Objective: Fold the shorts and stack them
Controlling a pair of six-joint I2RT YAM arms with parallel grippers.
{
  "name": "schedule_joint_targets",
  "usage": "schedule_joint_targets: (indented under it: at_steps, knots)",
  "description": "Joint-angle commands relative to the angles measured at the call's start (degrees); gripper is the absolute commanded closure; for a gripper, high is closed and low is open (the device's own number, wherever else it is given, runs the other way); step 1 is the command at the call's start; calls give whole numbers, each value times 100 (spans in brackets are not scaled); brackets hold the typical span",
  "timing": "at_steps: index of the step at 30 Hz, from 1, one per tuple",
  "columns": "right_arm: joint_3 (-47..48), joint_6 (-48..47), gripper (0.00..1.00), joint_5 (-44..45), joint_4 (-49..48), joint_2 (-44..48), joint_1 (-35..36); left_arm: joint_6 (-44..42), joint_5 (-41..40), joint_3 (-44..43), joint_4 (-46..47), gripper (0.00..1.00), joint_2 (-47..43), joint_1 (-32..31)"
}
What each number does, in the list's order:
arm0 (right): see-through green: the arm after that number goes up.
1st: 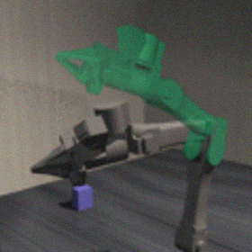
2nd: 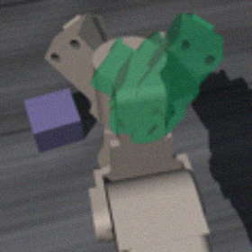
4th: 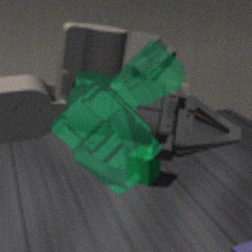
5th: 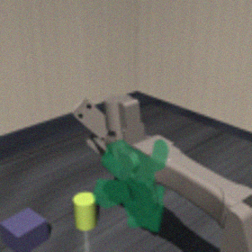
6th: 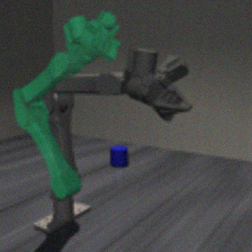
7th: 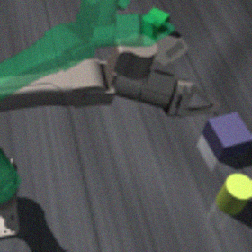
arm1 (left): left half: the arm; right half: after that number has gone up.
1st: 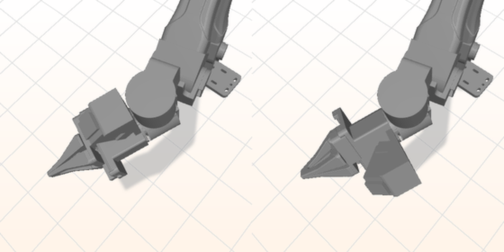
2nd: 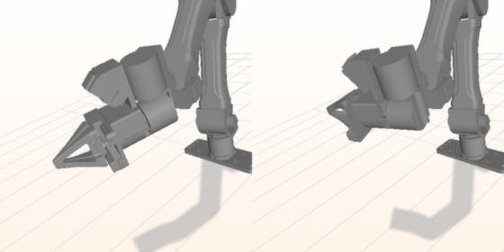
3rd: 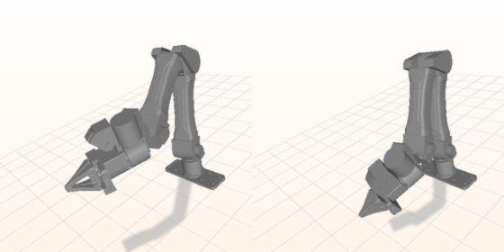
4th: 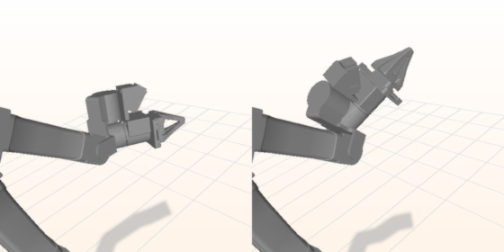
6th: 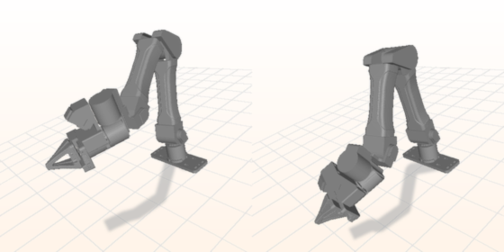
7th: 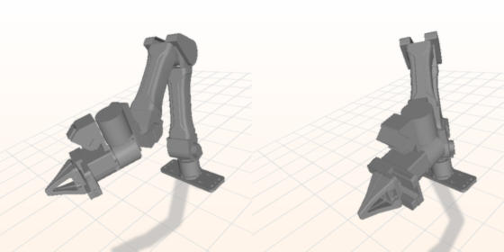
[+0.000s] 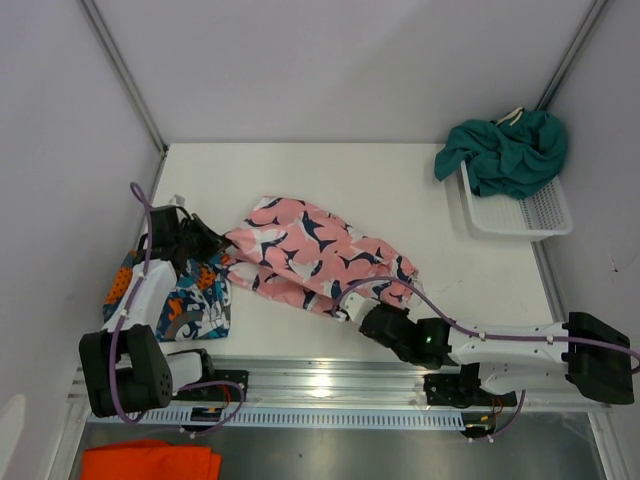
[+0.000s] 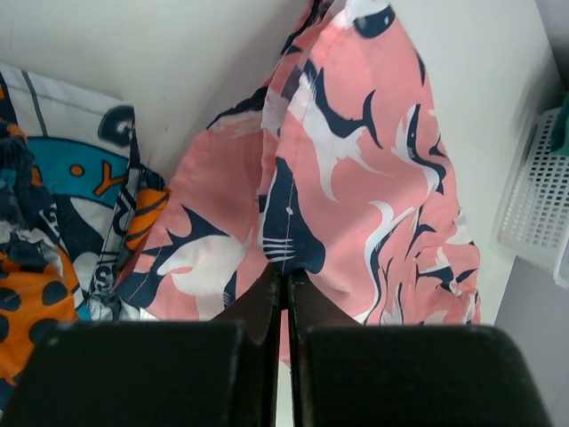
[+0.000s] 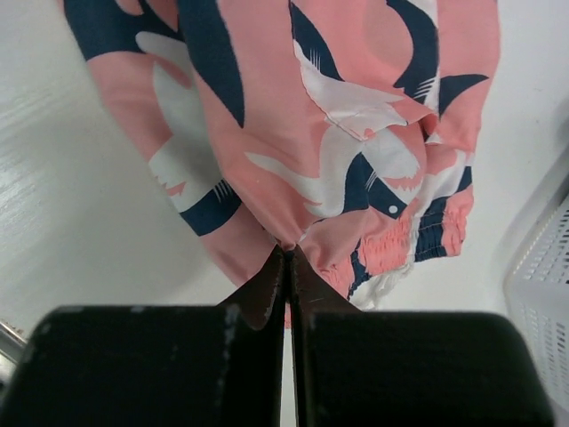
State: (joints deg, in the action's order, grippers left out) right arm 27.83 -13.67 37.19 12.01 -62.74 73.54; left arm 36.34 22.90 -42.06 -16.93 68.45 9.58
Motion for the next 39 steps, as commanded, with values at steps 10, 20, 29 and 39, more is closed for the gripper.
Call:
schedule_joint_targets:
  at_steps: [10,20,29,39]
  knots:
    - [170,-328,100,614,-224,-660,-155,-373,198,858,50,100,-849,79]
    - [231,-1296,100,904,-252,-213,-235,-382,145,902,-372,100,-1466,70]
    - [477,-1437,100,922,609,-256,-279,-276,101,981,-504,100,-1571,-158]
    - [670,-1392,100,-368,1374,-827,-226,-31,-478,1007,-882,100,-1386,-510]
